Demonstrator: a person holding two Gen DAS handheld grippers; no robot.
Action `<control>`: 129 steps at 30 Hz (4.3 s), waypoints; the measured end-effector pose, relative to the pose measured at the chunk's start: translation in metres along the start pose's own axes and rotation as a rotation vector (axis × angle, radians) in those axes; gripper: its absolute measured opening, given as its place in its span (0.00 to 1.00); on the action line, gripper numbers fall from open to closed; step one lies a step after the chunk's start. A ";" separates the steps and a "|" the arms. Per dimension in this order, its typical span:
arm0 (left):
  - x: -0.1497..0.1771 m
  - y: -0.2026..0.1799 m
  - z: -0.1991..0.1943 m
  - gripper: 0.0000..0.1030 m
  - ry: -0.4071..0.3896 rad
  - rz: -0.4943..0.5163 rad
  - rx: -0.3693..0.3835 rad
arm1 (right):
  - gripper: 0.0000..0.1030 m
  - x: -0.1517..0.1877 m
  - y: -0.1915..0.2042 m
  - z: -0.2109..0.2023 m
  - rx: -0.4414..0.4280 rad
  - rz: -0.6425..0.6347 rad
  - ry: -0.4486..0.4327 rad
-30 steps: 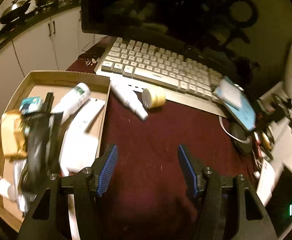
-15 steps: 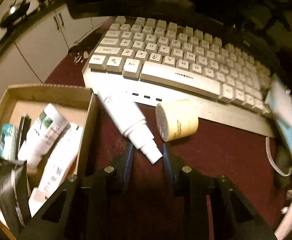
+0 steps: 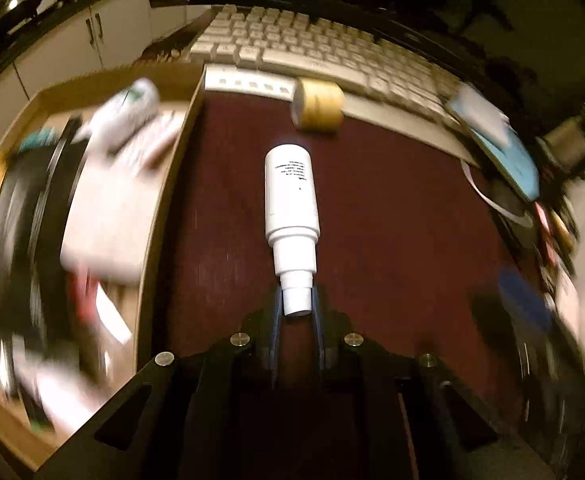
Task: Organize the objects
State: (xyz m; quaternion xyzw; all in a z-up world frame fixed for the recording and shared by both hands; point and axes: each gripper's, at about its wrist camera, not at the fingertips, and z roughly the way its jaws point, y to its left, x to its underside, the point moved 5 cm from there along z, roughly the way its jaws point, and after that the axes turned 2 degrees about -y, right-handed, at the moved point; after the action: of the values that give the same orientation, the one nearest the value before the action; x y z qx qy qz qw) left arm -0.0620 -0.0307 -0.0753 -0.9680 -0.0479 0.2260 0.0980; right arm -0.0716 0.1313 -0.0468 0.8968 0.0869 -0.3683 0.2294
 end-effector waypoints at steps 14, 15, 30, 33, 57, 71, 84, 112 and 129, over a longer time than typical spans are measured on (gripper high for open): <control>0.030 0.000 -0.014 0.30 -0.064 0.122 0.013 | 0.69 -0.035 0.033 0.044 -0.007 -0.066 0.062; 0.029 0.000 -0.013 0.30 -0.086 0.125 0.026 | 0.69 -0.039 0.034 0.049 -0.013 -0.066 0.072; 0.029 0.007 -0.021 0.17 -0.201 0.116 0.060 | 0.66 -0.094 0.051 0.154 0.106 -0.157 0.175; 0.030 0.008 -0.022 0.17 -0.195 0.112 0.060 | 0.44 -0.094 0.047 0.166 0.130 -0.147 0.197; -0.001 -0.014 -0.002 0.36 -0.154 0.094 -0.081 | 0.29 0.009 -0.016 -0.006 -0.004 0.022 0.062; 0.032 0.009 -0.062 0.24 -0.248 0.013 0.044 | 0.29 0.023 0.025 -0.018 -0.051 -0.004 0.052; 0.014 0.094 -0.120 0.24 -0.373 -0.135 0.063 | 0.29 0.004 0.115 -0.002 -0.172 -0.095 0.014; -0.115 0.201 -0.064 0.24 -0.291 -0.153 -0.074 | 0.29 -0.055 0.173 0.105 -0.097 -0.155 0.090; -0.118 0.208 -0.023 0.24 -0.193 -0.106 -0.158 | 0.29 -0.043 0.171 0.139 -0.022 -0.169 0.150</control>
State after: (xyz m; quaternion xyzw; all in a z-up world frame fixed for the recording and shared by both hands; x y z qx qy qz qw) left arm -0.1472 -0.2540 -0.0485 -0.9425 -0.1260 0.3083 0.0284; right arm -0.1329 -0.0841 -0.0440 0.9087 0.1831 -0.3170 0.2005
